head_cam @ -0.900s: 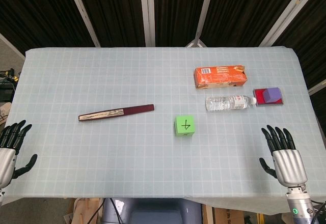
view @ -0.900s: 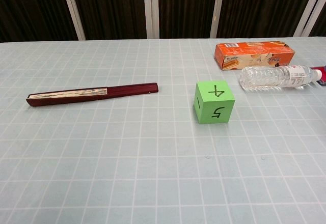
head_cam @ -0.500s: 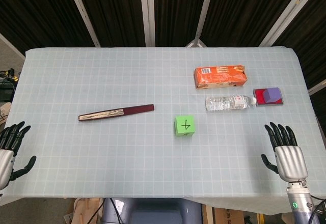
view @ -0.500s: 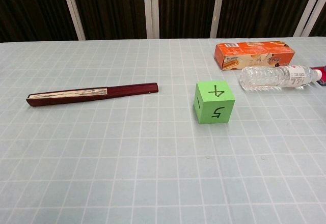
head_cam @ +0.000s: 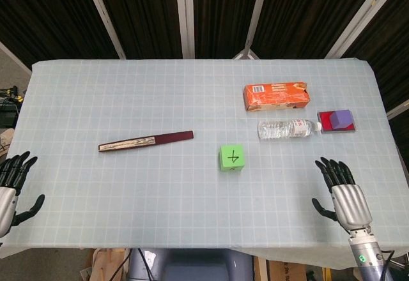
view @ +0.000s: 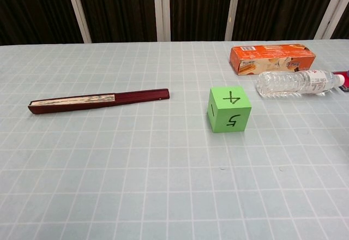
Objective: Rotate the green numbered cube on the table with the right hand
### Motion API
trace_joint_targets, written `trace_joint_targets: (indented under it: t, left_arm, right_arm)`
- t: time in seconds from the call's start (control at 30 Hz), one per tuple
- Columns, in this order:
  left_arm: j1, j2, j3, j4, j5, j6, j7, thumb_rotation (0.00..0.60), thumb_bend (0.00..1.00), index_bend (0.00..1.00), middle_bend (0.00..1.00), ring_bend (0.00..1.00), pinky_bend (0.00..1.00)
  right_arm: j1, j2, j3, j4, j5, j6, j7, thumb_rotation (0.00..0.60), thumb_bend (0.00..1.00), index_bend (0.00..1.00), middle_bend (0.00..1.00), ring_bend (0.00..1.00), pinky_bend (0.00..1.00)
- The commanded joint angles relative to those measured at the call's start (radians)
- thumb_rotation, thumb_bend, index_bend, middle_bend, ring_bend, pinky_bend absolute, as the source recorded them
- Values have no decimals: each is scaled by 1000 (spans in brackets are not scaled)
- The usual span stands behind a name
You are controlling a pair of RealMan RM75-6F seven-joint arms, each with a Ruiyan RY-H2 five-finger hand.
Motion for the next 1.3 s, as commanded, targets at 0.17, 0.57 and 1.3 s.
trace_joint_targets:
  t: [0.17, 0.57, 1.3]
  left_arm:
    - [-4, 3, -3, -1, -18, -14, -3, 600, 438, 91, 0, 0, 41]
    - [-17, 3, -20, -2, -67, -46, 2, 600, 438, 91, 0, 0, 41]
    - [-20, 6, -26, -4, -83, -55, 1, 600, 438, 91, 0, 0, 41]
  right_arm:
    - [158, 80, 102, -189, 194, -243, -150, 600, 323, 111, 77, 30, 0]
    - [557, -26, 224, -273, 918, -433, -678, 600, 323, 129, 86, 68, 0]
    - [885, -224, 260, -188, 1317, -243, -963, 600, 987, 210, 86, 79, 0]
